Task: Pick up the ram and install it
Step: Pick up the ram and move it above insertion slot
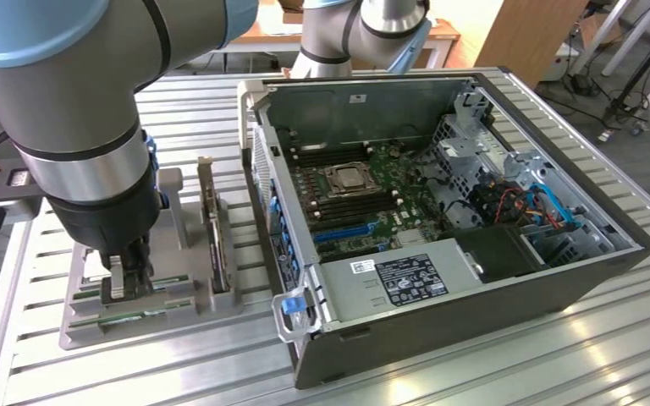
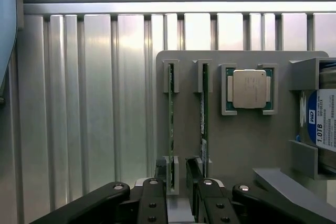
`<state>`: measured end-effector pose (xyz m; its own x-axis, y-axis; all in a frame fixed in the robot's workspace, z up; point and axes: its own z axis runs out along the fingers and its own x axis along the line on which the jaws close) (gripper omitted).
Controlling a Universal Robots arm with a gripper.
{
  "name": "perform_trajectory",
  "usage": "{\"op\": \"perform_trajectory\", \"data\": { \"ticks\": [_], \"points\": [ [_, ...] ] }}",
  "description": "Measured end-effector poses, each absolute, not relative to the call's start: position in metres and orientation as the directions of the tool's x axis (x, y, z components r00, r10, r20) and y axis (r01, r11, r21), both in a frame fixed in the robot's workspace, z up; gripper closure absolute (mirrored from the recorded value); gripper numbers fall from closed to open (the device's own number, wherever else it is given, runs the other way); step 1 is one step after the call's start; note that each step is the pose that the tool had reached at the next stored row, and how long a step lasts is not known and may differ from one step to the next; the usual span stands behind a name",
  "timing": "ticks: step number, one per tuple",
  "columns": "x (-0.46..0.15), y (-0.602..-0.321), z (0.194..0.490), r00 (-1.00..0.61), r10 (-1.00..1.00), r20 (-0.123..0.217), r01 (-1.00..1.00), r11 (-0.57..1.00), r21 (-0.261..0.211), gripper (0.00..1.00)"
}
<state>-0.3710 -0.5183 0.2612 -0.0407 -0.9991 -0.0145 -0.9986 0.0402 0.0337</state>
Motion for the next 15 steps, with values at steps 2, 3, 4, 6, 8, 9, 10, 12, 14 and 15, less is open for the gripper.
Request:
{"op": "perform_trajectory", "data": {
  "ticks": [2,3,4,6,8,9,10,12,14,15],
  "points": [
    [-0.371,-0.518,0.26,-0.041,-0.999,-0.014,-0.999,0.04,0.034,0.7],
    [-0.371,-0.519,0.259,-0.041,-0.999,-0.014,-0.999,0.04,0.034,0.7],
    [-0.371,-0.519,0.258,-0.041,-0.999,-0.014,-0.999,0.04,0.034,0.7],
    [-0.371,-0.519,0.257,-0.041,-0.999,-0.014,-0.999,0.04,0.034,0.7],
    [-0.371,-0.519,0.255,-0.041,-0.999,-0.014,-0.999,0.04,0.034,0.7],
    [-0.371,-0.519,0.254,-0.04,-0.999,-0.014,-0.999,0.04,0.034,0.7],
    [-0.372,-0.519,0.254,-0.041,-0.999,-0.014,-0.999,0.04,0.034,0.7],
    [-0.371,-0.519,0.252,-0.04,-0.999,-0.014,-0.999,0.04,0.034,0.7],
    [-0.371,-0.52,0.25,-0.04,-0.999,-0.014,-0.999,0.04,0.034,0.7],
    [-0.372,-0.52,0.249,-0.041,-0.999,-0.014,-0.999,0.04,0.034,0.7]
  ]
}}
